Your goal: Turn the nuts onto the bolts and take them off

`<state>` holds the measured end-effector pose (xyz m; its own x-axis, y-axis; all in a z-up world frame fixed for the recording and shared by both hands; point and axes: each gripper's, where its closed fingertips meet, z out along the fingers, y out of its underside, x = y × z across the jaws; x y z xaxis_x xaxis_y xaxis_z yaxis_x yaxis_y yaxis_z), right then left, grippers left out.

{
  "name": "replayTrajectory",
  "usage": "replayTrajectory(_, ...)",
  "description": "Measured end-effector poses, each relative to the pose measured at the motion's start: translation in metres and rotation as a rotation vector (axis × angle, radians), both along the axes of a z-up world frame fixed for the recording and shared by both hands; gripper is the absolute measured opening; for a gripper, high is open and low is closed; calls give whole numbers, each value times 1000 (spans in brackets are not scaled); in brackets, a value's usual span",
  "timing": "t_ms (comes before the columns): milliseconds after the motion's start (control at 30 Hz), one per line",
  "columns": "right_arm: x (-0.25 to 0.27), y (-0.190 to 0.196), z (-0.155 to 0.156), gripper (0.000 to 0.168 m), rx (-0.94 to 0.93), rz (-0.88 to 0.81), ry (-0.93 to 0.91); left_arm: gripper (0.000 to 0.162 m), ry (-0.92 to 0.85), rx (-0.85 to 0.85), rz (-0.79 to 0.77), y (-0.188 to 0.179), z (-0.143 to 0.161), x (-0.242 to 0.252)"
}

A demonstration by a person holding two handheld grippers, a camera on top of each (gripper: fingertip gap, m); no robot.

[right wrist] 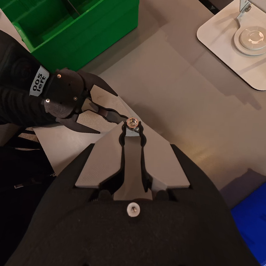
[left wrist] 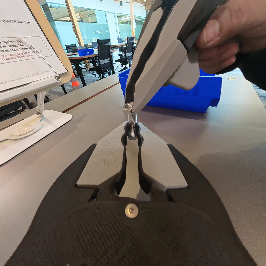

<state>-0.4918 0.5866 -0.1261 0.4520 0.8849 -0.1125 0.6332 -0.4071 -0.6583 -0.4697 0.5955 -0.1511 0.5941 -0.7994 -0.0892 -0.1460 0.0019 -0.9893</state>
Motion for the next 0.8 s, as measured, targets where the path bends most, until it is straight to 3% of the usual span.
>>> replayTrajectory(800, 11, -2, -3, 9, 100, 10, 243, 7, 27, -18, -14, 1, -7, 1)
